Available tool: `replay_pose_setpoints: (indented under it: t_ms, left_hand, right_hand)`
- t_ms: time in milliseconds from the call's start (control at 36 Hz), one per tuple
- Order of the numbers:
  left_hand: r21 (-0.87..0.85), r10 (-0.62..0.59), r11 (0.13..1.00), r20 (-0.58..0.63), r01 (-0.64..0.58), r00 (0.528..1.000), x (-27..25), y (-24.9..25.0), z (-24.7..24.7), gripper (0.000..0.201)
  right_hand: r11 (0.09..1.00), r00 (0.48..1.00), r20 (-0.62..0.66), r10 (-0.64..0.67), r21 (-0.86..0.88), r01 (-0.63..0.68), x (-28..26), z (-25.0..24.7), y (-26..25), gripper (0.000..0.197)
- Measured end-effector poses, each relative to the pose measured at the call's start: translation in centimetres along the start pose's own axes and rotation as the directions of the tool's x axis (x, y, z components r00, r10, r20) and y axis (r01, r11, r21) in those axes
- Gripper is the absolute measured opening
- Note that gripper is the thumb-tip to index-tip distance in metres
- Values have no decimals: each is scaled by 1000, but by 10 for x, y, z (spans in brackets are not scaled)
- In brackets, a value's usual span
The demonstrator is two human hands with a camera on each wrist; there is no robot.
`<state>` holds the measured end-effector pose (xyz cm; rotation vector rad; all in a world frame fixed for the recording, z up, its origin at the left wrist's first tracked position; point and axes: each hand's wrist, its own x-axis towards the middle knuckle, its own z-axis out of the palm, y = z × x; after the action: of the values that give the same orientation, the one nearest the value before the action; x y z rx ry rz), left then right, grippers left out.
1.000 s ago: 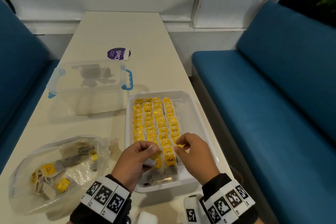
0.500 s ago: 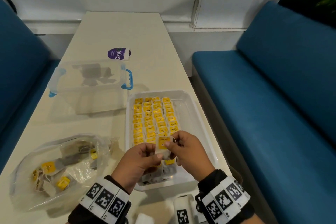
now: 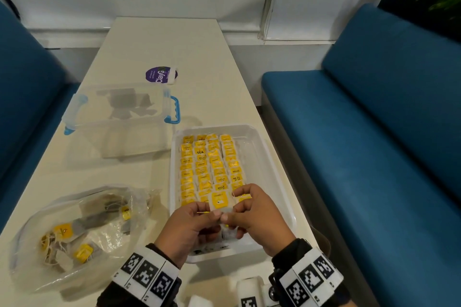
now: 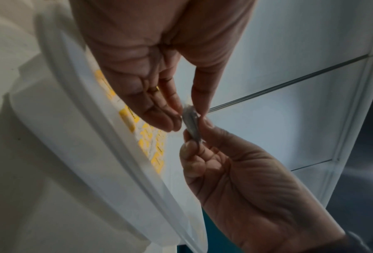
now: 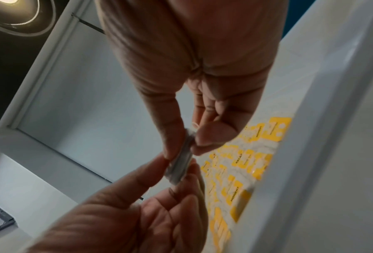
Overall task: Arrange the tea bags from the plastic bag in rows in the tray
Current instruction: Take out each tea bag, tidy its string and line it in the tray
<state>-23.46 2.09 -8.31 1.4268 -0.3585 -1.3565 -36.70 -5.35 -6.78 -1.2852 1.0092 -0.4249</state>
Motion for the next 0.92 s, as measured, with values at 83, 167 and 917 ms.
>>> replay_pose_setpoints:
  t_ms: [83,167,917]
  left_hand:
    - [32,1,999,1,-1,1000,0,0,0,11]
    - [69,24,997,-8,-24,1000,-1,4,-2,12]
    - [536,305,816,-78,-218,949,6,6,-39,23]
  right_hand:
    - [999,1000,8,-9,-32,9,-1,-1,0,40]
    - [998,999,-28,-31,-57,30,-1,-4,1,25]
    - [520,986,-151,-75,-849,-91,10,-16,29,14]
